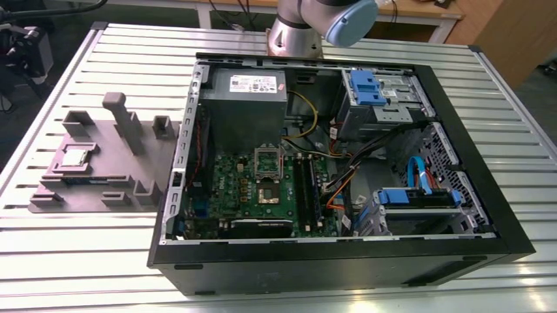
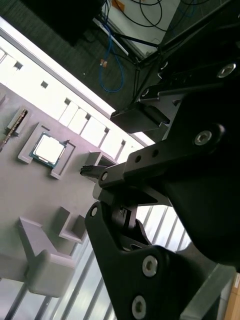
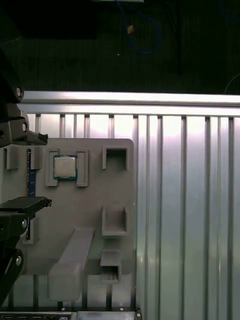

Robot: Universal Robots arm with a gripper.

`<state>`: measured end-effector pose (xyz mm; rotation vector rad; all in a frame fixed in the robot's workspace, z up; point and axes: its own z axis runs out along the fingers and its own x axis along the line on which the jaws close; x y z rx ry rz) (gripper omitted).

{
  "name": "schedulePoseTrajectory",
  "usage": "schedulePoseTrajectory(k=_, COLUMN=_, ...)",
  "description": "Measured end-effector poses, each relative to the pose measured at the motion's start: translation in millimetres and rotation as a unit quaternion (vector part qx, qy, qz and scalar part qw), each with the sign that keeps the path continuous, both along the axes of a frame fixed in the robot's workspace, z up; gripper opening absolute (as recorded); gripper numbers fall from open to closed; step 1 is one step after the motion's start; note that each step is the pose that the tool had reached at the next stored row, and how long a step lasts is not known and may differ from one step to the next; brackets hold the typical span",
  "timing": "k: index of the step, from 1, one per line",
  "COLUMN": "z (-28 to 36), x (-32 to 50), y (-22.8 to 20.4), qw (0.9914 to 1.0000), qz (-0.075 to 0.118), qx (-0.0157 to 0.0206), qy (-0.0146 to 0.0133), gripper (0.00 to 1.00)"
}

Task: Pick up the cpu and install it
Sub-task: 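Pick up the cpu and move it towards the insertion slot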

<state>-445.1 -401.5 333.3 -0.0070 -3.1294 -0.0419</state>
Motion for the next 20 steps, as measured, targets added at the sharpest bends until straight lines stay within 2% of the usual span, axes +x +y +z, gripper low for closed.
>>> schedulePoseTrajectory(k=8, z=-13.5, x=0.1, y=-0.2, qw=1.00000, qz=0.002, qx=0.0002, qy=0.0000, gripper=0.53)
schedulePoseTrajectory(k=20, z=-13.9, x=0.0, y=-0.2, qw=1.00000, qz=0.002, qx=0.0001, qy=0.0000, gripper=0.53)
